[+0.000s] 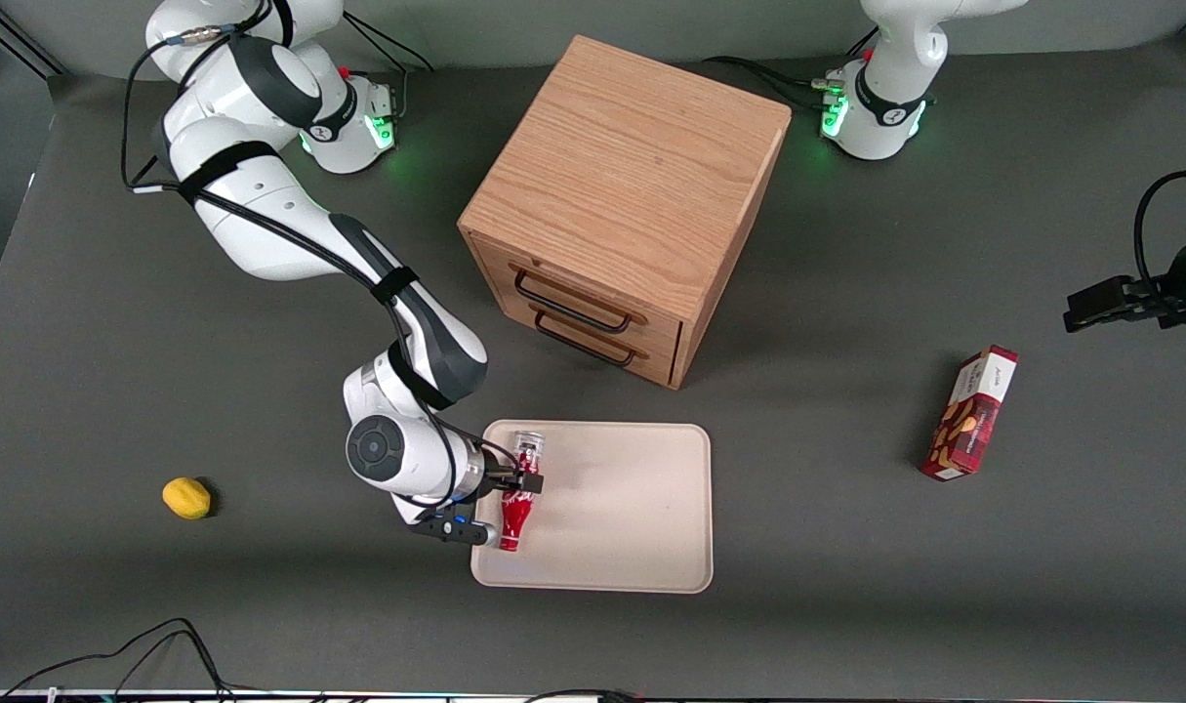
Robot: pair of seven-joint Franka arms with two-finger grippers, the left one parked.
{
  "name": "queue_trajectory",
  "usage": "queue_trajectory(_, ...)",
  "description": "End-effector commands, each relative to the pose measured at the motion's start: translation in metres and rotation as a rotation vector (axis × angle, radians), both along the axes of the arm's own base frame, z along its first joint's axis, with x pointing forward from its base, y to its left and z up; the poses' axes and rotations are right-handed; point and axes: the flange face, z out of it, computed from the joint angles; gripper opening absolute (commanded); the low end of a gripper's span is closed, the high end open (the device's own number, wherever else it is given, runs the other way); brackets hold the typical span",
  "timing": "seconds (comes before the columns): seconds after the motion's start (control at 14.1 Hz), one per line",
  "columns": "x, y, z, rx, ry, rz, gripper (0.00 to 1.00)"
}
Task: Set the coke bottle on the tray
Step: 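Lower the bottle onto the cream tray with the right gripper, then open the right gripper to release the bottle on the tray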
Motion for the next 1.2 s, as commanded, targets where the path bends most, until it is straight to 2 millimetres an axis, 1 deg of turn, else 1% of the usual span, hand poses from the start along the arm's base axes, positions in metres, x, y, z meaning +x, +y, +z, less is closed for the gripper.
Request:
queue_trajectory(0.0,0.003,0.003,-0.004,-0.022,-0.033,0.024,1.0)
queue_trajectory(0.07,0.002,0.003,-0.006,-0.023,-0.029,0.026,1.0)
queue_trajectory(0.14,0.002,0.004,-0.004,-0.023,-0.032,0.026,1.0)
queue_trajectory(0.35,0.006,0.004,0.01,-0.017,-0.052,0.025,1.0)
queue_trajectory(0.42,0.008,0.004,0.023,-0.016,-0.066,0.027,1.0)
queue_trajectory(0.49,0.01,0.004,0.044,-0.012,-0.088,0.03,1.0)
queue_trajectory(0.57,0.014,0.002,0.074,-0.009,-0.122,0.026,1.0)
queue_trajectory(0.71,0.013,-0.008,0.151,-0.025,-0.171,0.021,1.0)
queue_trajectory(0.78,0.01,-0.023,0.19,-0.047,-0.178,0.015,1.0)
queue_trajectory(0.85,0.008,-0.042,0.225,-0.071,-0.182,0.008,1.0)
queue_trajectory(0.92,0.0,-0.057,0.259,-0.099,-0.172,0.002,1.0)
queue_trajectory(0.99,-0.011,-0.074,0.29,-0.131,-0.147,-0.006,1.0)
queue_trajectory(1.13,-0.033,-0.115,0.343,-0.214,-0.093,-0.053,1.0)
